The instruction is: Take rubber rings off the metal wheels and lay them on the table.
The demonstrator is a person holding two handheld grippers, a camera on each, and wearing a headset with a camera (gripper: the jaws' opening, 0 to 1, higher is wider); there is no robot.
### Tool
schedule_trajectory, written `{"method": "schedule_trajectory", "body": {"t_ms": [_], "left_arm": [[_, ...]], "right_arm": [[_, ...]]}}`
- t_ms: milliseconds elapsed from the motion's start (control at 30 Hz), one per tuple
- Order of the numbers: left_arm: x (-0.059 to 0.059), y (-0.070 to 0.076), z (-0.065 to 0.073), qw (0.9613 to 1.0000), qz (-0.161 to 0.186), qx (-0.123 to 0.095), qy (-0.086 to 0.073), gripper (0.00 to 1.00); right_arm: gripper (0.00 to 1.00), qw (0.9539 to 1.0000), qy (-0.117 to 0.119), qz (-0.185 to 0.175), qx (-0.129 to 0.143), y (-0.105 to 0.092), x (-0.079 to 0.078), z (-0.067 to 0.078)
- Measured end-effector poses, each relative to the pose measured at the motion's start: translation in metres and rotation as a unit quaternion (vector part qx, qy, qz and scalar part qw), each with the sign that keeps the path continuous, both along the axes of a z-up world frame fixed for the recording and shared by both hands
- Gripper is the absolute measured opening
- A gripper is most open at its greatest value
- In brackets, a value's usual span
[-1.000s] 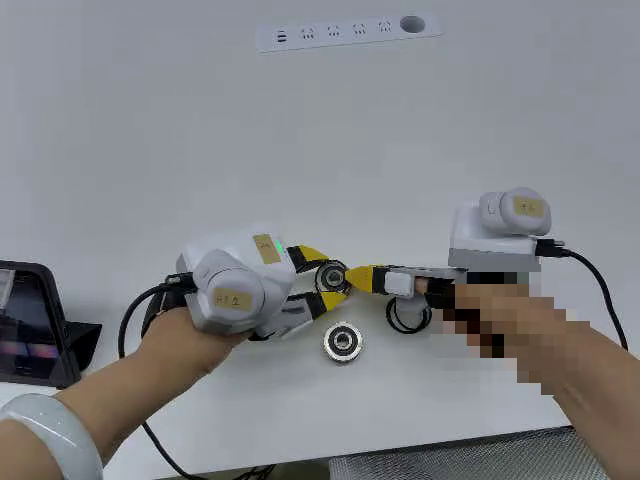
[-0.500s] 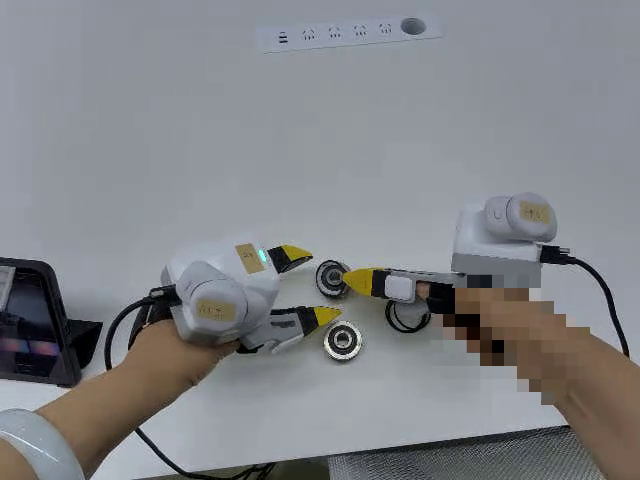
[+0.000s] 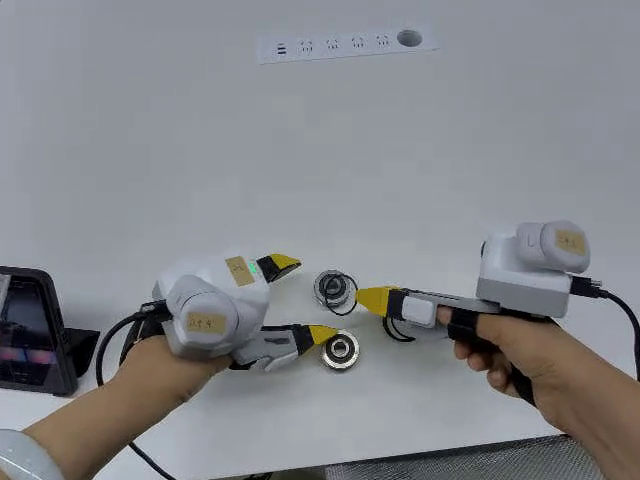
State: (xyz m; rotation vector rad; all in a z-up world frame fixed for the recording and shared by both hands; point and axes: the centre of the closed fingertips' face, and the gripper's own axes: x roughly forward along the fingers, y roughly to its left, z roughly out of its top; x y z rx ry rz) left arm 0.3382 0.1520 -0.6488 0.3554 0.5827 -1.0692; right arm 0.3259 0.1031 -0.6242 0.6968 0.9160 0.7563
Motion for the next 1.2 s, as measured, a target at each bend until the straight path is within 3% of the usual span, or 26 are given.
{"method": "schedule_trajectory", "body": {"t_ms": [433,800,1200], "left_arm": [[-0.006,0.003,-0.002,1.0,0.002,0.003,0.006,0.55],[-0.008,0.007,-0.003,0.9999,0.006,0.006,0.009,0.54],[-0.014,0.01,-0.001,0.9999,0.009,0.002,0.012,0.54]], "right_arm": [[0.02,0.9993,0.014,-0.029,-0.018,-0.04,-0.01,-0.007],[0.02,0.9982,0.029,-0.035,-0.039,-0.053,-0.019,-0.021],[0.12,0.9973,0.0,-0.014,-0.072,-0.056,-0.02,-0.024]]}}
